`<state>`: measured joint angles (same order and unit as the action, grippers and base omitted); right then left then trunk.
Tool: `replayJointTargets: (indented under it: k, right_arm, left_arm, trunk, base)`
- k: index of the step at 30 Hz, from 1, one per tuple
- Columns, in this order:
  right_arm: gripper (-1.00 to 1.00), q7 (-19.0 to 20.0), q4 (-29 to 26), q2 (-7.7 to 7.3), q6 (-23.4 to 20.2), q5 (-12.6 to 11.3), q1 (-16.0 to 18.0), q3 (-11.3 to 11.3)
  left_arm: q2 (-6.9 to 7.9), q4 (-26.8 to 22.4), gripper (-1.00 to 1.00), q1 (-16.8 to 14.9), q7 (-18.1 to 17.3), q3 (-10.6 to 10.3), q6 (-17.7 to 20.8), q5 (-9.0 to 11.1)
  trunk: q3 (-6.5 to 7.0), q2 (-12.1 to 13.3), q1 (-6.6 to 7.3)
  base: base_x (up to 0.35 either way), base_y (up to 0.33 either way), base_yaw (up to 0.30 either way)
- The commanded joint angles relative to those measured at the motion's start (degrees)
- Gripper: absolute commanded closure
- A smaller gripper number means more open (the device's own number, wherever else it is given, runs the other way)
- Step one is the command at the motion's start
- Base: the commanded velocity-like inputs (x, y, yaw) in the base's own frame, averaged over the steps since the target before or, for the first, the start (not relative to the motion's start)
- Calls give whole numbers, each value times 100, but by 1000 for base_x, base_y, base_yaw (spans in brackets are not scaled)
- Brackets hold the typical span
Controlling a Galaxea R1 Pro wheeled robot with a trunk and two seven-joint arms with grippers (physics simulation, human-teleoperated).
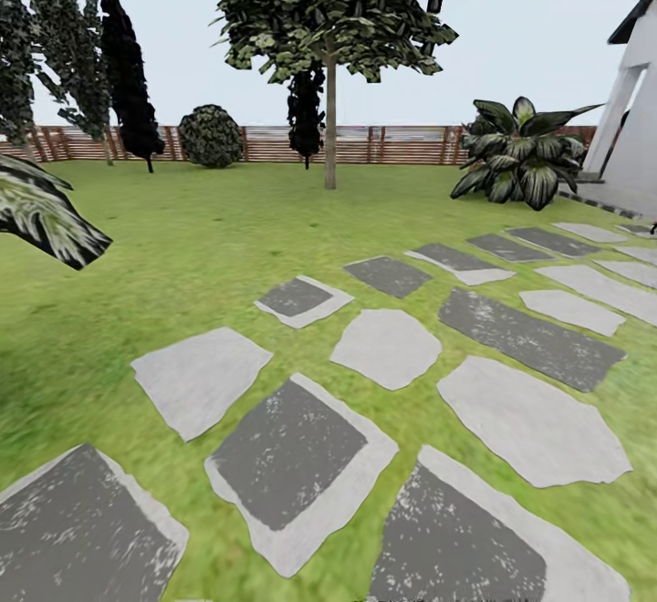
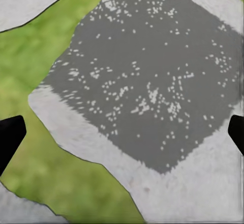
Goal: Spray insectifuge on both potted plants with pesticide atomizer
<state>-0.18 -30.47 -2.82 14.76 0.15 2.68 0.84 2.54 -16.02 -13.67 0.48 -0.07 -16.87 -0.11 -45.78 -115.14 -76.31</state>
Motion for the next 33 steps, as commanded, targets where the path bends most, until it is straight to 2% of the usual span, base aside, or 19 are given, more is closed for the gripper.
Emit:
replayJointTargets:
  k: [1, 12, 16, 33]
  right_arm:
    - [-100, -3, 6, 1, 19, 2, 4, 4]
    - [-100, -4, 6, 1, 19, 2, 4, 4]
    - [-100, -3, 6, 1, 19, -1, 4, 4]
    - [-100, -3, 6, 1, 19, -2, 4, 4]
  left_arm:
    - [1, 2, -100, -3, 5, -2, -18, 0]
    - [1, 2, -100, 0, 5, 9, -18, -2]
    - [1, 2, -100, -3, 5, 14, -18, 1]
    - [1, 2, -100, -3, 5, 16, -18, 2]
  trunk:
    - [-7, -2, 1]
    - [-34, -2, 1]
    - [-115, -162, -87]
    - [-108, -162, -87]
  base:
    - [0, 0, -283]
    - [0, 0, -283]
    - [0, 0, -283]
    - [0, 0, -297]
